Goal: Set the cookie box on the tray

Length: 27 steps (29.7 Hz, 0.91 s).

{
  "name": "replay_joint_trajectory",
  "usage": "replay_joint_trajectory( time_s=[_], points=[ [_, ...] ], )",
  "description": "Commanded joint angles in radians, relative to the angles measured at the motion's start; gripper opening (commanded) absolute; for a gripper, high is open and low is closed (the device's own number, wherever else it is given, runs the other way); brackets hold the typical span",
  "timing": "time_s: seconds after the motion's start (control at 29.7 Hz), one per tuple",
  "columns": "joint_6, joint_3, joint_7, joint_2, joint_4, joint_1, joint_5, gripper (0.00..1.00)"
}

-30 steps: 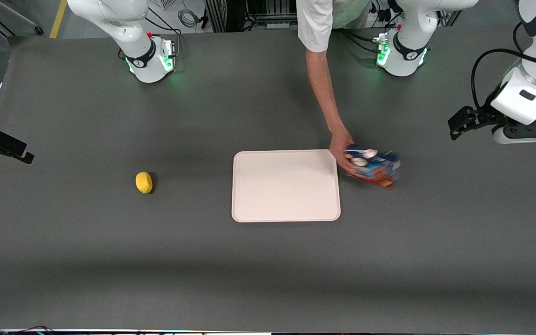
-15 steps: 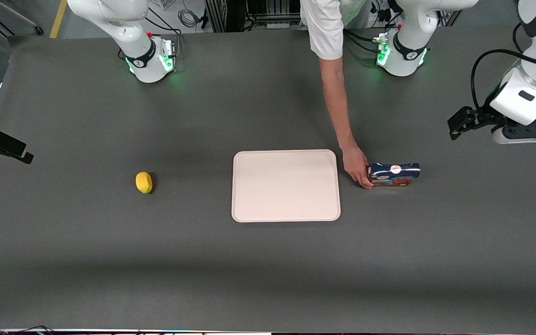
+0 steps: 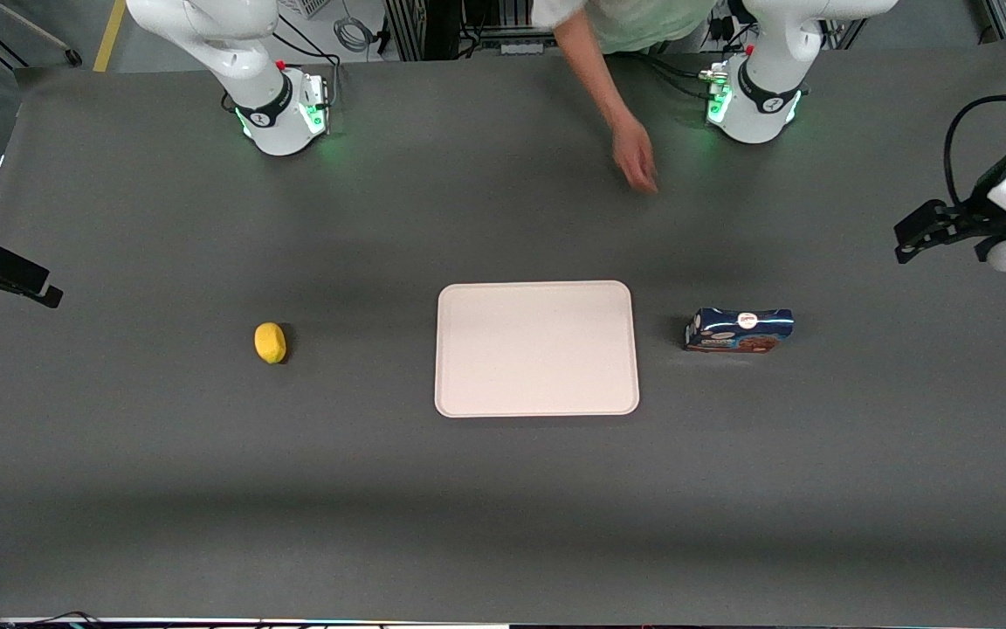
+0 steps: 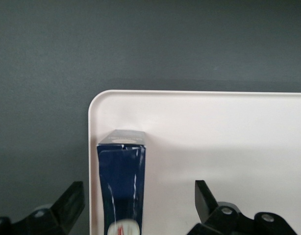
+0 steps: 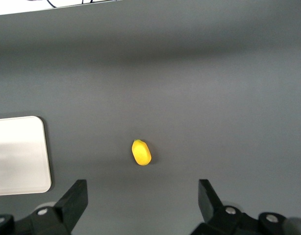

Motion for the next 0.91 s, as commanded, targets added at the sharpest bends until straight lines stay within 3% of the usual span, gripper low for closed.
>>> replay_joint_trajectory(
  time_s=[0.0, 0.3, 0.88],
  points=[
    [0.050, 0.000, 0.213, 0.005, 0.012, -0.004, 0.009, 1.00],
    [0.134, 0.000, 0.544, 0.028, -0.008, -0.004, 0.008, 1.00],
    [0.142, -0.120, 0.558, 0.015, -0.140, -0.002, 0.001, 1.00]
  ],
)
